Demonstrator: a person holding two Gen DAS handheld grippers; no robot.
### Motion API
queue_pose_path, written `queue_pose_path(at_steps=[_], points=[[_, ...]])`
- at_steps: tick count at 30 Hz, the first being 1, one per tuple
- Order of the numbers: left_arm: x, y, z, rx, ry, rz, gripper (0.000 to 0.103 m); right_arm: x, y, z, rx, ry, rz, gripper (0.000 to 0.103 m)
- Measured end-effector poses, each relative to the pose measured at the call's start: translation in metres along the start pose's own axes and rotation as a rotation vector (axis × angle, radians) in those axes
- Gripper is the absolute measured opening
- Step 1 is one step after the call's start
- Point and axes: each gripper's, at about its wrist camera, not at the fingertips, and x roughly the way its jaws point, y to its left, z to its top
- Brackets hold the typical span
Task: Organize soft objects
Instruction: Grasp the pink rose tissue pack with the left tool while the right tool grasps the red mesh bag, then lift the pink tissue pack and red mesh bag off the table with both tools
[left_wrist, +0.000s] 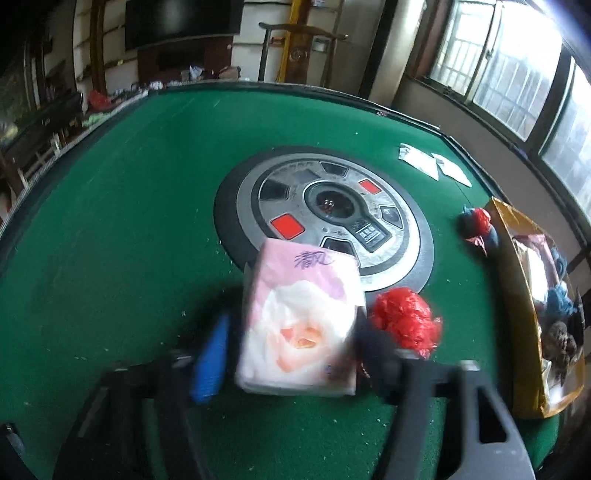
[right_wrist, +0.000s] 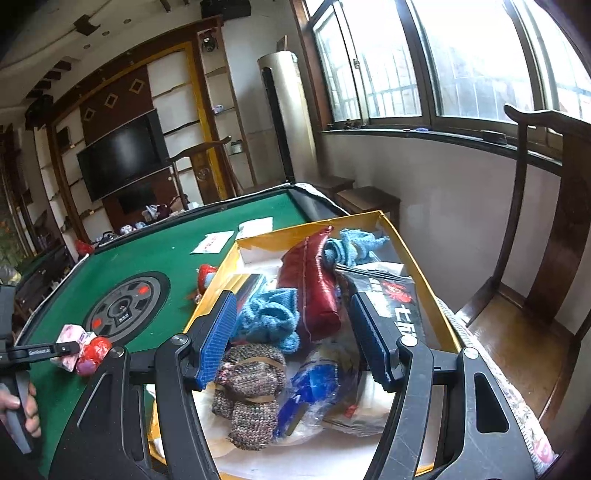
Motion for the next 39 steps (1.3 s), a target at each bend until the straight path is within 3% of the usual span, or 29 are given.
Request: queue_pose_path(at_steps=[5,9,14,17,20,26,27,28,30,34,39], points=[[-0.020,0.021,0.004,-0.059,-0.082,-0.037,0.052,0.001,0.025,-0.003,-0.062,0.038,0.067,0.065],[-0.032,0.033,0.008,-0.102,-0.129,-0.047,0.052,-0.005,0.083,-0.003,-0.146,0.112,0.187,0.065],[-0.043,0.038,0.010,-0.099,-0.184,0.003,0.053,0.034,0.160,-0.020,-0.132,0.370,0.348,0.064],[-0.040,0.040,0.012,-0.106,-0.185,0.006,0.053,0.074,0.186,-0.034,-0.041,0.546,0.380,0.057],[-0.038,0.040,0.012,-0.106,-0.178,-0.002,0.053,0.107,0.200,-0.041,0.057,0.637,0.381,0.057],[-0.044,0.036,0.012,-0.096,-0.197,-0.019,0.053,0.133,0.223,-0.054,0.083,0.696,0.348,0.057],[-0.044,0.035,0.011,-0.095,-0.196,-0.020,0.053,0.136,0.227,-0.056,0.078,0.707,0.341,0.055],[-0.044,0.034,0.011,-0.091,-0.195,-0.019,0.053,0.139,0.230,-0.058,0.074,0.716,0.340,0.045],[-0.044,0.034,0.011,-0.090,-0.195,-0.017,0.053,0.137,0.237,-0.058,0.008,0.692,0.320,0.039],[-0.042,0.033,0.010,-0.092,-0.192,-0.020,0.053,0.125,0.237,-0.049,-0.073,0.633,0.339,0.037],[-0.045,0.024,0.006,-0.051,-0.214,-0.017,0.053,0.102,0.222,-0.027,-0.202,0.484,0.300,0.037]])
